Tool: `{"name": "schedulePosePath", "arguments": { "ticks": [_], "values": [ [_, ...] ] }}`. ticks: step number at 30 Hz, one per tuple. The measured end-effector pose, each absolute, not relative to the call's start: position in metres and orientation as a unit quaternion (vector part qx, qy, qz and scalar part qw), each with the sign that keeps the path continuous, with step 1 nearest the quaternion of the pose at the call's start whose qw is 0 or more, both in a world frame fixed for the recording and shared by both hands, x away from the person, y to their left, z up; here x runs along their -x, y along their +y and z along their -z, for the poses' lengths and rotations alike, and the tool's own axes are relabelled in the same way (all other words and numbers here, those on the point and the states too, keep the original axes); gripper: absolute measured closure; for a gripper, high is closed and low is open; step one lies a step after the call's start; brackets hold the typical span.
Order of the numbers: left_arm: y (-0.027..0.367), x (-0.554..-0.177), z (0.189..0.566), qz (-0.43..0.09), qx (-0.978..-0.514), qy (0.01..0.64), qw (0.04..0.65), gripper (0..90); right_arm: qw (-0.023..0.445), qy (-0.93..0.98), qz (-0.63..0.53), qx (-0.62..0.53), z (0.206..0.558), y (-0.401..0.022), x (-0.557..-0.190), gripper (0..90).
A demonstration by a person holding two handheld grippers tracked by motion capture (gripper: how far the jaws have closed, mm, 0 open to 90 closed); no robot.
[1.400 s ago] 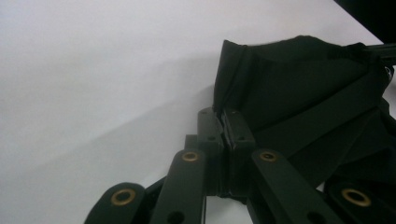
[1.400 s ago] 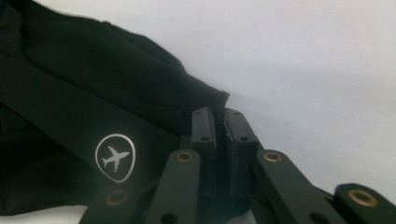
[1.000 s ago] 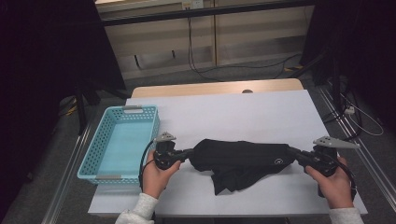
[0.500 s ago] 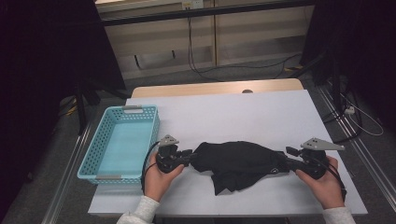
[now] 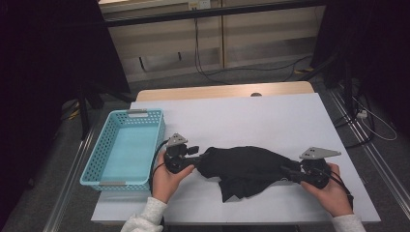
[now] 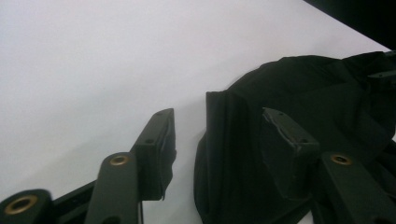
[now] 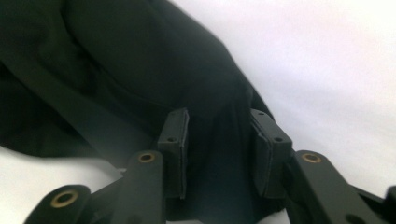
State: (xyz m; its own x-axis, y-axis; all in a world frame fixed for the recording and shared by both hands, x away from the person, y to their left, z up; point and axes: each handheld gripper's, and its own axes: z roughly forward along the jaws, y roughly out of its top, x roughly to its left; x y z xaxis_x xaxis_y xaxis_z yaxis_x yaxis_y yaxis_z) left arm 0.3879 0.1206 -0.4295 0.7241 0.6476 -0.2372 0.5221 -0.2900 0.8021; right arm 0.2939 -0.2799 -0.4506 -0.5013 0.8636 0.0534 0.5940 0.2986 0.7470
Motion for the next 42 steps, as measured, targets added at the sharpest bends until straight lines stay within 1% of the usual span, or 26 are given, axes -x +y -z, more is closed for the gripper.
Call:
{"name": "schedulePosePath", "arguments": {
  "ticks": [3,5,6,8,10,13,14,16,19,20,21,24,28,29,32,33,34,36,42],
  "values": [
    [0.118,-0.39,0.433,-0.059,-0.805,0.361,0.466,55.2,0.192,0.792,-0.358,-0.456,0.451,-0.277,-0.293,78.7],
    [0.117,-0.391,0.434,-0.065,-0.809,0.356,0.464,57.3,0.194,0.781,-0.373,-0.461,0.446,-0.278,-0.293,79.2],
    [0.117,-0.392,0.435,-0.065,-0.807,0.358,0.465,59.2,0.197,0.773,-0.382,-0.467,0.444,-0.279,-0.292,78.2],
    [0.118,-0.394,0.436,-0.068,-0.806,0.358,0.466,61.4,0.199,0.759,-0.394,-0.478,0.442,-0.284,-0.29,69.9],
    [0.118,-0.396,0.438,-0.064,-0.807,0.36,0.464,62.9,0.218,0.752,-0.397,-0.479,0.439,-0.287,-0.289,65.5],
    [0.117,-0.396,0.439,-0.056,-0.809,0.359,0.462,68.3,0.234,0.738,-0.417,-0.476,0.431,-0.289,-0.287,59.0],
    [0.116,-0.396,0.44,-0.05,-0.809,0.358,0.463,71.9,0.236,0.736,-0.423,-0.473,0.429,-0.288,-0.287,57.2],
    [0.115,-0.397,0.441,-0.049,-0.812,0.358,0.458,74.2,0.235,0.741,-0.424,-0.465,0.427,-0.284,-0.287,57.2],
    [0.114,-0.397,0.444,-0.04,-0.811,0.366,0.455,80.6,0.221,0.755,-0.428,-0.446,0.425,-0.274,-0.288,58.7],
    [0.114,-0.397,0.444,-0.034,-0.813,0.364,0.453,84.9,0.218,0.76,-0.426,-0.439,0.425,-0.271,-0.288,58.7],
    [0.114,-0.397,0.443,-0.032,-0.812,0.365,0.455,86.1,0.215,0.765,-0.425,-0.433,0.426,-0.267,-0.288,60.0],
    [0.115,-0.397,0.442,-0.03,-0.81,0.367,0.456,87.7,0.191,0.784,-0.416,-0.42,0.435,-0.256,-0.291,62.5],
    [0.118,-0.395,0.439,-0.029,-0.807,0.373,0.457,88.2,0.153,0.797,-0.405,-0.421,0.448,-0.25,-0.298,63.4],
    [0.119,-0.395,0.438,-0.029,-0.806,0.373,0.458,88.3,0.147,0.8,-0.404,-0.419,0.45,-0.249,-0.299,65.1],
    [0.12,-0.394,0.436,-0.033,-0.804,0.374,0.462,88.3,0.133,0.814,-0.392,-0.407,0.454,-0.246,-0.299,76.5],
    [0.121,-0.394,0.435,-0.034,-0.803,0.373,0.464,88.4,0.134,0.818,-0.386,-0.405,0.454,-0.246,-0.299,83.0],
    [0.121,-0.394,0.435,-0.034,-0.802,0.373,0.465,88.4,0.136,0.82,-0.382,-0.404,0.454,-0.246,-0.299,85.2],
    [0.122,-0.393,0.434,-0.035,-0.801,0.374,0.466,88.4,0.137,0.817,-0.38,-0.411,0.452,-0.247,-0.299,86.3],
    [0.127,-0.392,0.429,-0.04,-0.793,0.378,0.477,88.5,0.174,0.776,-0.411,-0.445,0.437,-0.267,-0.297,86.7]
  ]
}}
